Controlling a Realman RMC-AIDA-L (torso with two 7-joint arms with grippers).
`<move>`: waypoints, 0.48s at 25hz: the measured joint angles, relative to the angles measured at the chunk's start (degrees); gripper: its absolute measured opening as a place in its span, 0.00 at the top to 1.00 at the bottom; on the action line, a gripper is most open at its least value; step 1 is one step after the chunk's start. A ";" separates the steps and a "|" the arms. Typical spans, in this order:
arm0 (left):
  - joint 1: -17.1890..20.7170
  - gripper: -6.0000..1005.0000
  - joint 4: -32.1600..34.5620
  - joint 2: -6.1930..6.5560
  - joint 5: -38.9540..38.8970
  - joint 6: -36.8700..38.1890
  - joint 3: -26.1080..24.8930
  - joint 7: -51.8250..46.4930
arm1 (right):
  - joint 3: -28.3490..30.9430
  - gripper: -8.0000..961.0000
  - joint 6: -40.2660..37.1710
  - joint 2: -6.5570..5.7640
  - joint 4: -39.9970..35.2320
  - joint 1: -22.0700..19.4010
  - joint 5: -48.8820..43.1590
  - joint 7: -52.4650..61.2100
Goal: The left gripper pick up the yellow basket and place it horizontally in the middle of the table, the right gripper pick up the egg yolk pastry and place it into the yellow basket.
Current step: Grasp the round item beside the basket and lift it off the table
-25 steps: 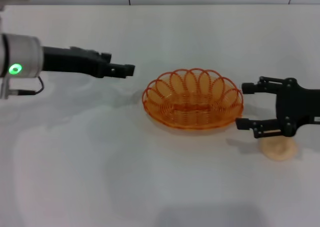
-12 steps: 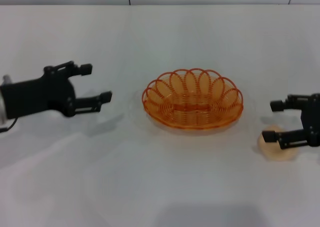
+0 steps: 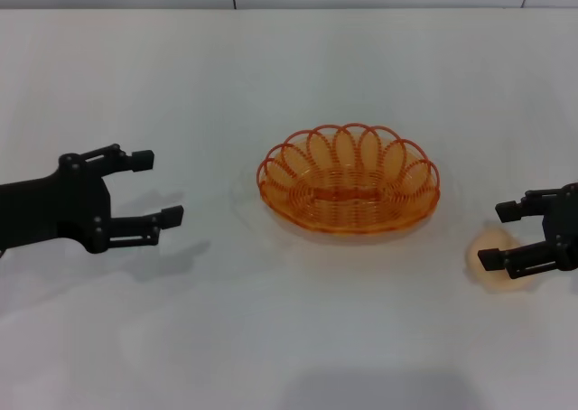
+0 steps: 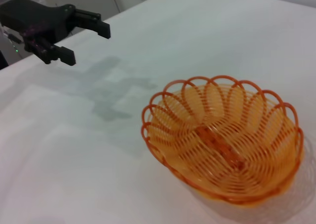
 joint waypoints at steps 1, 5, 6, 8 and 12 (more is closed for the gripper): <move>-0.11 0.13 -0.02 -0.15 0.40 0.06 0.00 0.00 | -0.08 0.10 0.25 0.01 0.18 0.00 -0.13 0.03; -0.43 0.13 0.20 -0.51 1.32 0.19 -0.01 0.06 | -0.51 0.09 2.35 0.14 0.99 -0.13 -1.48 0.32; -0.46 0.13 0.21 -0.52 1.35 0.22 -0.02 0.07 | -0.64 0.10 3.03 0.16 1.05 -0.21 -1.62 0.44; -0.77 0.13 0.17 -0.52 1.36 0.36 -0.03 0.10 | -0.84 0.10 3.80 0.17 1.24 -0.37 -1.69 0.64; -1.15 0.13 0.04 -0.52 1.37 0.39 0.22 0.04 | -0.89 0.12 3.91 0.14 1.73 -0.49 -2.02 0.58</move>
